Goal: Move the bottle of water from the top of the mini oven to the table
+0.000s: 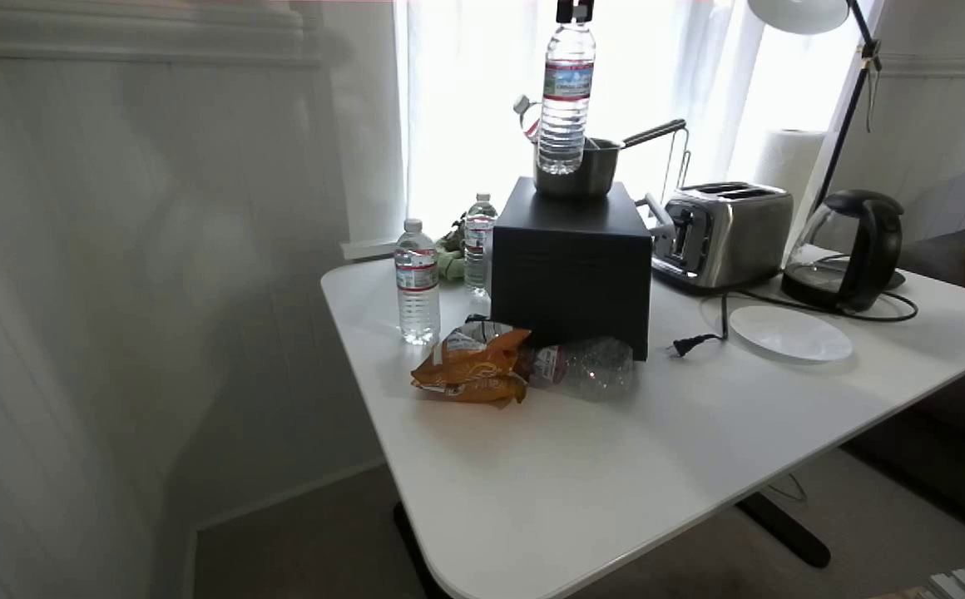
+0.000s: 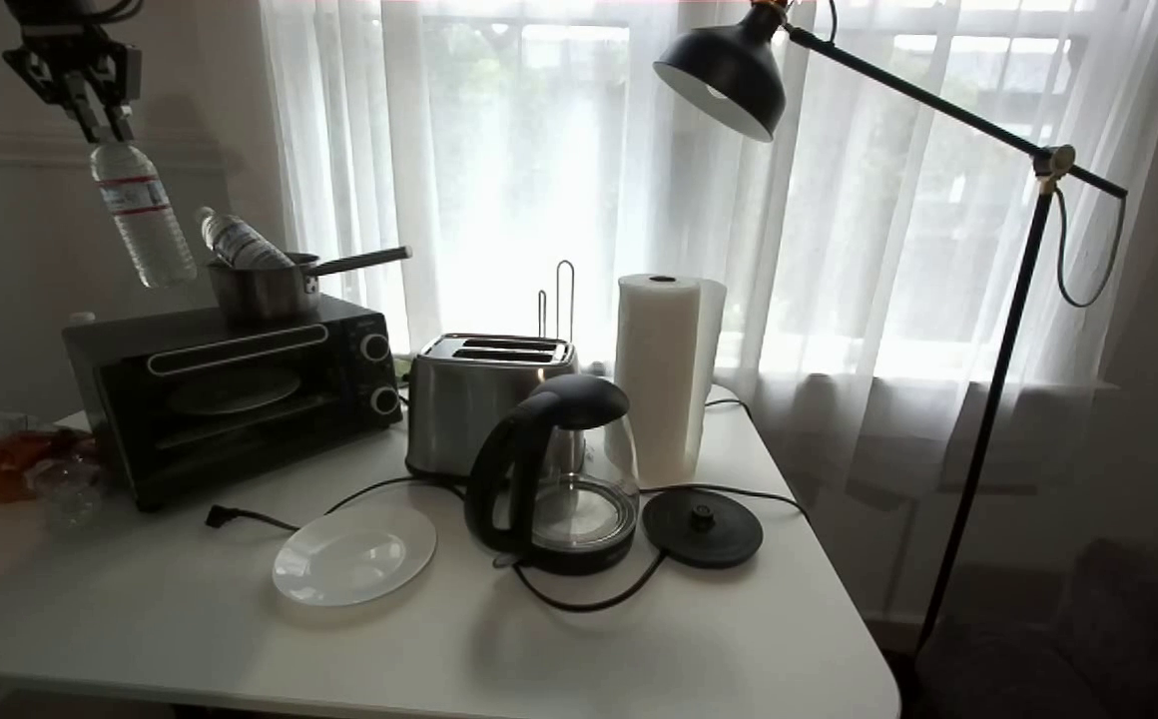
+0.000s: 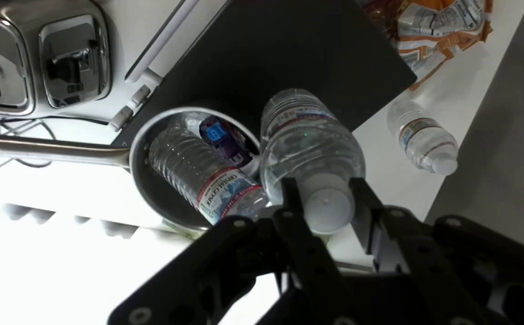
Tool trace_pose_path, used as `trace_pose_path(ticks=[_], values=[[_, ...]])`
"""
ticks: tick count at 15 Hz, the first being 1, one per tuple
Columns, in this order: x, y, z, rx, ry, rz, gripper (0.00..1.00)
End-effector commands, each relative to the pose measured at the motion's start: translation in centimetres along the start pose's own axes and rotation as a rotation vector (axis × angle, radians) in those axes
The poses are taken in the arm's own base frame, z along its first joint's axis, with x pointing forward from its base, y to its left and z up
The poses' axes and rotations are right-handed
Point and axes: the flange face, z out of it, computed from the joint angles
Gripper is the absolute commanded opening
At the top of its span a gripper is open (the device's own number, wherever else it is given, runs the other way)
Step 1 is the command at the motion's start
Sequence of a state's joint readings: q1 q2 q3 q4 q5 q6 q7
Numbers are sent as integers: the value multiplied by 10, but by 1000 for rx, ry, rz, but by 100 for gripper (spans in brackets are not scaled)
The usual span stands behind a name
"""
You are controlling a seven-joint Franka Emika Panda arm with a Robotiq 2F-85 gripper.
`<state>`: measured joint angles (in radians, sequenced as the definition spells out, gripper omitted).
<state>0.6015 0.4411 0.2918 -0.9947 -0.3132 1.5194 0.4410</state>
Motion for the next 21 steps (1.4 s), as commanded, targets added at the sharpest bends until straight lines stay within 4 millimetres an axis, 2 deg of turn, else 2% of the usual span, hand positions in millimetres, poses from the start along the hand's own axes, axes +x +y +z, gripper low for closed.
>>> trace_pose_path(ticks=[1,6,9,13,17,18,21], values=[[21,-2,-13,28,55,-44,8],[47,-5,1,121,109,-170,8],[59,-17,9,170,182,-262,8],[73,-44,35,250,258,-406,8],[79,-67,77,303,242,-503,8],[75,-63,80,270,202,-467,31],[78,-70,99,276,192,-492,31]])
